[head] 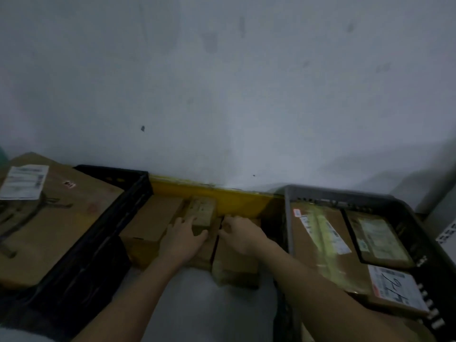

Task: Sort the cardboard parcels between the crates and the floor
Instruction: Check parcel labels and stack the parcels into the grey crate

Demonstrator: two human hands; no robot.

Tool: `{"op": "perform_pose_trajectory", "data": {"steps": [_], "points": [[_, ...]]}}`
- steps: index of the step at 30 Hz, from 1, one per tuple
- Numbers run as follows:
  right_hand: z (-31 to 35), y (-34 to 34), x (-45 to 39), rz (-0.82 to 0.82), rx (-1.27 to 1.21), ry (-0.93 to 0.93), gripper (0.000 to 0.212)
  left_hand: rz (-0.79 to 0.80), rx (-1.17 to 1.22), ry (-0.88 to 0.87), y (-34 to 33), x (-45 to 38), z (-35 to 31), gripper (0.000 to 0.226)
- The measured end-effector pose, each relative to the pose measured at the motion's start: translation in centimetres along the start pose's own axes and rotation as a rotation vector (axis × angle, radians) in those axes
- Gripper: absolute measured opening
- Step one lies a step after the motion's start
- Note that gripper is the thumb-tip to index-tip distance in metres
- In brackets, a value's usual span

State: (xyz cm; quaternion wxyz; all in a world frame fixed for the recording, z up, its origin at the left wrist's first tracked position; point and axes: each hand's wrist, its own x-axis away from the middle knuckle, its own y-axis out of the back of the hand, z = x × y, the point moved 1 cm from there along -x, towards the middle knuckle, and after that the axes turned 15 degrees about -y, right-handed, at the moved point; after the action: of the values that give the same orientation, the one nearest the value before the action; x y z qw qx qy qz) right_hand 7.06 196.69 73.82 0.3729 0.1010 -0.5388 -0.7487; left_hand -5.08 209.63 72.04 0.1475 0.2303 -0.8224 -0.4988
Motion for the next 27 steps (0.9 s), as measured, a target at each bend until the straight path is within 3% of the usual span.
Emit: {"op": "perform_pose_trajectory", "data": {"steps": [5,9,12,20,25,27], "points": [[1.4,-2.1,-5.6,0.058,0.044,-0.115,0.026,0.049,0.085,0.002,-1.3,-5.1,3.5,0.076],[1.3,-3.9,-8.4,0.080,0.076,-0.192,0.034,0.085,0.127,0.007,-3.1,-8.3,4.7,0.082],[0.7,-5.1,-9.5,0.100,0.103,-0.271,0.042,0.093,0.111,0.037,-4.4,-10.1,4.8,0.091],[-0.9,-4.8,-9.3,0.072,0.090,-0.341,0.035,0.102,0.097,0.136,-5.6,-12.0,5.0,0.098],[-1.4,-3.1,-7.8,0.055,-0.053,-0.293,0.030,0.031,0.372,0.192,-4.1,-11.2,5.7,0.100],[-1.3,-2.2,-7.0,0.066,-0.154,-0.253,0.031,-0.032,0.526,0.222,-3.3,-10.1,5.5,0.090]]}}
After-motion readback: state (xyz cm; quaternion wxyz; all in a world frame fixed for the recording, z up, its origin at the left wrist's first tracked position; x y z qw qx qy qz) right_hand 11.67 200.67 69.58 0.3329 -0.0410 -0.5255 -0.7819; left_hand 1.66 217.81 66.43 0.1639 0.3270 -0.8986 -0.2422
